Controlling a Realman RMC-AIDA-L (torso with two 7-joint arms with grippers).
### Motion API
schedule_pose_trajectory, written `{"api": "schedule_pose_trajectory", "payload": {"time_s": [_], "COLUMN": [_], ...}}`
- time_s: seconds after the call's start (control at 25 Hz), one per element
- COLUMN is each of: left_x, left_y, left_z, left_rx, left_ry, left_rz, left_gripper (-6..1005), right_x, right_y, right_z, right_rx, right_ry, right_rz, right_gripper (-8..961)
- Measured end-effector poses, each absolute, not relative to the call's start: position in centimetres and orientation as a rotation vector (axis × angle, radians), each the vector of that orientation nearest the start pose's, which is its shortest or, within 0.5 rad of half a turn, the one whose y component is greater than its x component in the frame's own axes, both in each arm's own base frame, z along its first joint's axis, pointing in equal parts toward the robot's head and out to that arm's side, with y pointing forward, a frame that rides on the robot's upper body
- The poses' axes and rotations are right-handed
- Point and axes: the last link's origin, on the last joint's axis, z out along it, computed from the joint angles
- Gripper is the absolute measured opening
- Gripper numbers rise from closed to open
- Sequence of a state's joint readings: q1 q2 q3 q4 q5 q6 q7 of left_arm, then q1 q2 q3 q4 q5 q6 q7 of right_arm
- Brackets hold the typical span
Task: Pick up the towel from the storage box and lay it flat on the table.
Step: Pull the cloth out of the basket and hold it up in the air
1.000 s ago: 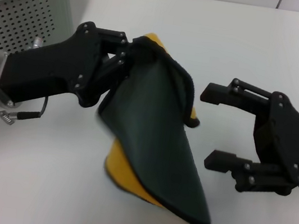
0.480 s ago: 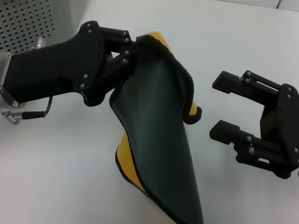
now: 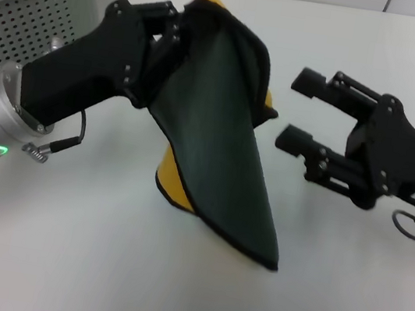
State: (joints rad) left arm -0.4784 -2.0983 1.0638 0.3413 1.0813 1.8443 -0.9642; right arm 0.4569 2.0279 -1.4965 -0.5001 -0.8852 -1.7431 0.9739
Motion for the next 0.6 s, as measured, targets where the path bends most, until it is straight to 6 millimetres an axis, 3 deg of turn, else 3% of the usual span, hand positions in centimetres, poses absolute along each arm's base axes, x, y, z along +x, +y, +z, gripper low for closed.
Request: {"api": "schedule_pose_trajectory", "payload": {"time_s": [0.36,0.6], "left_x": [-20.3,-20.3], "left_y": [29.3,29.6], "left_z": [-0.4,-0.3], "left_rx": [-2.283,-2.258], "left_ry": [-0.242,-0.251], "left_rz": [-1.673,-1.672], "left_gripper": [34,36], "right_x": [18.3,17.4], "right_y": [30.3,30.4], "right_z": [-2.2,-3.5], "right_rx": [-2.526,-2.586], "right_ry": [0.140,0.123], "right_rz": [1.475,1.427], "right_gripper": [682,680]}}
